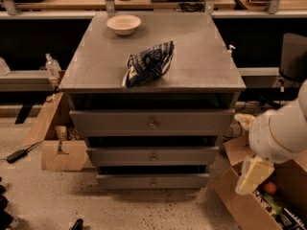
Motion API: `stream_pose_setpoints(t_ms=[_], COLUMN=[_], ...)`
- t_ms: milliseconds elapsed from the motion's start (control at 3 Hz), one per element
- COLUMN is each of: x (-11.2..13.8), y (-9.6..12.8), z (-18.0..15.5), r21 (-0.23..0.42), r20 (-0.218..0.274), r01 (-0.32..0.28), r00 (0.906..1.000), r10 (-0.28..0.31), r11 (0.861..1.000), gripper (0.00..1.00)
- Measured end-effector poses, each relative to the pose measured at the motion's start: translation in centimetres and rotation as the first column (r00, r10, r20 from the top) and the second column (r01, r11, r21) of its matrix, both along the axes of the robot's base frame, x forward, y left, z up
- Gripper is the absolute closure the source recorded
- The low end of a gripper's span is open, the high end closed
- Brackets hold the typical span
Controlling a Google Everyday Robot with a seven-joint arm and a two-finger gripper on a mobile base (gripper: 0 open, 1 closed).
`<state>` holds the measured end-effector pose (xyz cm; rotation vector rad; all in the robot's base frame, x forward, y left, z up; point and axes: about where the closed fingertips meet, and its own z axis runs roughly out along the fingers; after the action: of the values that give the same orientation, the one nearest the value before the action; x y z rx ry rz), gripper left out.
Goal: Open bottom drawer
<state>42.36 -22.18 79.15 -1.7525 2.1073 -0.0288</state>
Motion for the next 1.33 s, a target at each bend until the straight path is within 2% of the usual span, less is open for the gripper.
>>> stream_pose_setpoints(t_ms=[333, 667, 1000, 1333], x=[4.4, 4.8, 4.4, 3.3], y=[-0.3, -0.4, 1.2, 3.1], z=[-4.1, -3.4, -7.9, -15.8], r21=[-0.027, -0.018, 0.013, 0.080], r20=[0.103, 0.129, 0.069, 0.014], r01=[0.054, 0.069, 0.058, 0.066], r00=[0.9934, 0.9894, 0.9959, 0.9976], r10=[-0.051, -0.066, -0.058, -0.068], r11=[0.998, 0.997, 0.998, 0.995], gripper=[0.00, 0.00, 0.00, 0.00])
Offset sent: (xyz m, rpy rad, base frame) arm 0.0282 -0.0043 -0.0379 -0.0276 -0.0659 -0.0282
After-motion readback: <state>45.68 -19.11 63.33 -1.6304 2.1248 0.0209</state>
